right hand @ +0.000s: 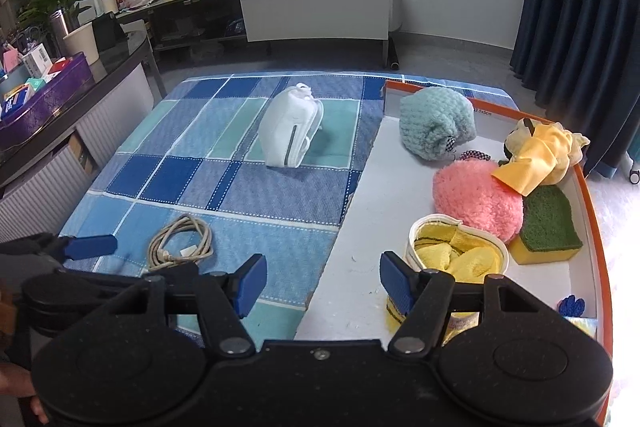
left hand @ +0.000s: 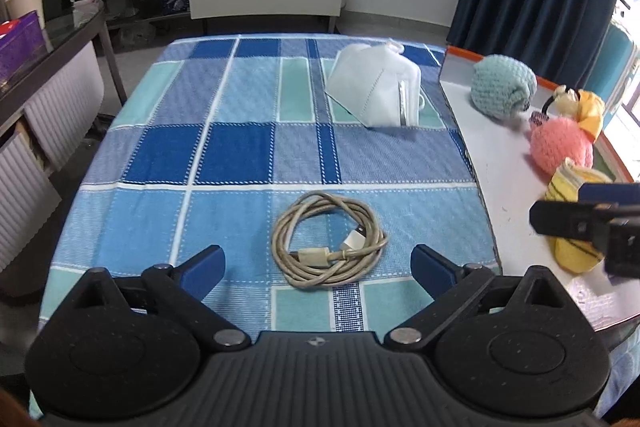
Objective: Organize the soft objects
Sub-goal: 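Grasp the coiled beige cable with the left tool while the right tool grasps the white mask, then carry the coiled cable and white mask toward the white box with both tools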
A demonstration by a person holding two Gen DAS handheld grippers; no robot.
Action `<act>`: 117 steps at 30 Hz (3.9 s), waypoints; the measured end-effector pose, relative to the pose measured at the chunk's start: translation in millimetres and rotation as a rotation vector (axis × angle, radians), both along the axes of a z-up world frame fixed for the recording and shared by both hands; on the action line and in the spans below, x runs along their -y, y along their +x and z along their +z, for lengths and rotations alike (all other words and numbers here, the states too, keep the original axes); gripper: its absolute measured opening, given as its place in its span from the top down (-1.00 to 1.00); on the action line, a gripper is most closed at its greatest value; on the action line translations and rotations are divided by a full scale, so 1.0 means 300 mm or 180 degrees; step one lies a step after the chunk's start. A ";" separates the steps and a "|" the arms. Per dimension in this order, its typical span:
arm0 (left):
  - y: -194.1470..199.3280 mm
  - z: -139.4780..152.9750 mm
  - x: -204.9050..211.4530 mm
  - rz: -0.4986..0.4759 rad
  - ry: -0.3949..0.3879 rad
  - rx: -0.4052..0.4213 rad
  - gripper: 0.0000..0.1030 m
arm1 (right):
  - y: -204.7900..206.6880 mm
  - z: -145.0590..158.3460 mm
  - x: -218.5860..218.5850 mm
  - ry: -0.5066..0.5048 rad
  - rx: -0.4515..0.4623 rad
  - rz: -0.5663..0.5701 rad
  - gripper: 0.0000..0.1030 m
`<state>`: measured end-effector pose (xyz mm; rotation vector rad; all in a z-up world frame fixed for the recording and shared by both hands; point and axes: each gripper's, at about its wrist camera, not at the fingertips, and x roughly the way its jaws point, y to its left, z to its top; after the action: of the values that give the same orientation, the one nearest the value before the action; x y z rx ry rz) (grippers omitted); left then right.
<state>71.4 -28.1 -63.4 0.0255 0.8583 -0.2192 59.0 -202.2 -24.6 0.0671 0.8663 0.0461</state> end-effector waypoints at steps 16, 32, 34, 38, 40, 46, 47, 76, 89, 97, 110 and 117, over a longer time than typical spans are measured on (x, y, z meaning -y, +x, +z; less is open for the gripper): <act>0.037 -0.015 -0.033 0.0031 -0.0097 0.0209 -0.27 | 0.076 -0.015 -0.023 0.0038 -0.0002 0.0041 -0.48; 0.099 0.093 -0.154 0.0417 -0.0227 0.0437 -0.27 | 0.429 -0.072 -0.004 0.0560 -0.0012 -0.0010 -0.65; 0.110 0.090 -0.158 0.0423 -0.0258 0.0444 -0.27 | 0.481 -0.091 -0.004 0.0591 -0.0058 0.0014 -0.69; 0.134 0.086 -0.176 0.0449 -0.0270 0.0429 -0.27 | 0.566 -0.129 -0.003 0.0701 -0.0125 -0.0024 -0.73; 0.148 0.086 -0.181 0.0467 -0.0276 0.0422 -0.27 | 0.604 -0.148 -0.008 0.0673 -0.0137 -0.0038 -0.73; 0.193 0.084 -0.186 0.0539 -0.0281 0.0392 -0.27 | 0.685 -0.202 -0.019 0.0803 -0.0228 -0.0008 -0.75; 0.200 0.084 -0.187 0.0552 -0.0281 0.0389 -0.27 | 0.683 -0.204 -0.019 0.0844 -0.0177 -0.0010 -0.71; 0.053 0.200 -0.165 0.0669 -0.0098 0.0365 -0.27 | 0.136 0.071 -0.147 0.0073 0.0288 0.0171 0.07; -0.018 0.205 -0.143 0.0558 -0.0008 0.0354 -0.27 | 0.018 0.102 -0.156 -0.0008 0.0369 0.0142 0.06; -0.054 0.208 -0.142 0.0632 -0.0057 0.0339 -0.27 | -0.030 0.099 -0.153 -0.0020 0.0386 0.0168 0.07; -0.113 0.230 -0.106 0.0565 -0.0079 0.0430 -0.27 | -0.094 0.109 -0.140 -0.0023 0.0432 0.0156 0.06; -0.132 0.234 -0.099 0.0538 -0.0108 0.0433 -0.27 | -0.127 0.117 -0.119 -0.0026 0.0456 0.0114 0.06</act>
<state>31.6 1.6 6.8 -0.0630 0.7167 -0.0723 20.8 -166.4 10.5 0.0400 0.7245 0.0800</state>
